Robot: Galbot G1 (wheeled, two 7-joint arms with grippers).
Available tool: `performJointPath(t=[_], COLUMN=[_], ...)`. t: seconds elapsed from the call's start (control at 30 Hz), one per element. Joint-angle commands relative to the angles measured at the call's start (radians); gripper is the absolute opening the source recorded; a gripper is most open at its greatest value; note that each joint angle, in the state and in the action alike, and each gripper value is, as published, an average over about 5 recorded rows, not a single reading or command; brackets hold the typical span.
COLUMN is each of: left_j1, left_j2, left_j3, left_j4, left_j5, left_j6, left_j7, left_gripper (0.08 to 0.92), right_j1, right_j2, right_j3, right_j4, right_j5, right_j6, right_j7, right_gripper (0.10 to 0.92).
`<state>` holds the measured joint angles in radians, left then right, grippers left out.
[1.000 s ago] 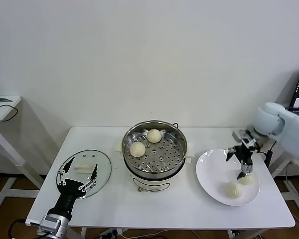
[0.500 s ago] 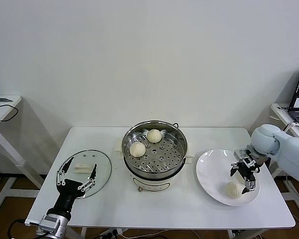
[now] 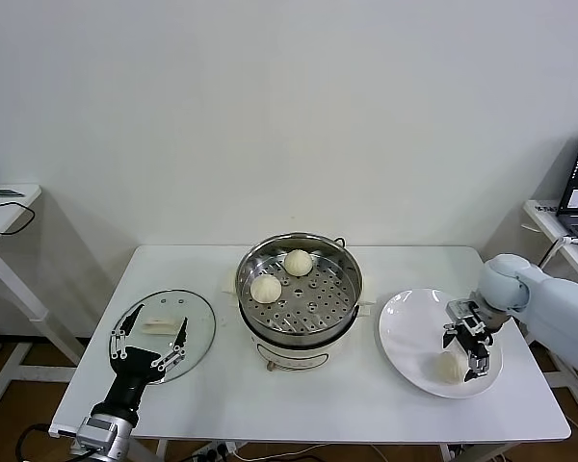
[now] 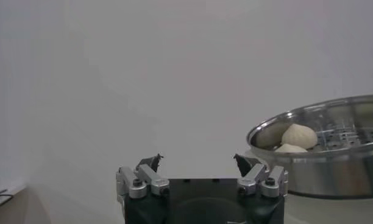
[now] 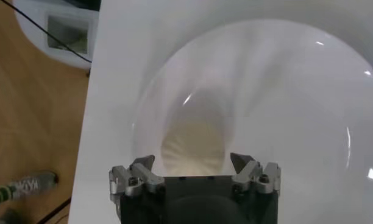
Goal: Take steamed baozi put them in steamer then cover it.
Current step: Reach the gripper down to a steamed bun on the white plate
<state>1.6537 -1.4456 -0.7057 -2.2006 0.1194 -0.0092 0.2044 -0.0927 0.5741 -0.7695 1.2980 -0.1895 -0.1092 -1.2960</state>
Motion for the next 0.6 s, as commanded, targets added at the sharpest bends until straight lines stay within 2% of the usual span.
performJointPath(t=[0.03,0.27,0.43,0.6], left_j1=[0.001,-0.004,-0.012,-0.018], left_j2=[0.001,0.000,0.000,-0.001], left_j3=[-0.001,0.000,0.002,0.003], left_j4=[0.001,0.006,0.012,0.017], left_j5=[0.000,0.000,0.000,-0.001], left_j6=[0.001,0.002,0.004,0.006], left_j7=[0.000,0.000,0.000,0.000], left_gripper=[0.823,0.823,0.823,0.823], right_j1=[-0.042,-0.041,-0.035,-0.030], right_j2=[0.022,0.031,0.034,0.035], right_j3=[0.043,0.043,0.028,0.026], right_j4=[-0.023,-0.029,-0.034,-0.035], right_j5=[-0.024,-0.033,-0.044,-0.043], right_j6=[0.004,0.005,0.009,0.010], right_j7=[0.007,-0.007,-0.015,-0.017], right_gripper=[0.823,0.807,0.706,0.683])
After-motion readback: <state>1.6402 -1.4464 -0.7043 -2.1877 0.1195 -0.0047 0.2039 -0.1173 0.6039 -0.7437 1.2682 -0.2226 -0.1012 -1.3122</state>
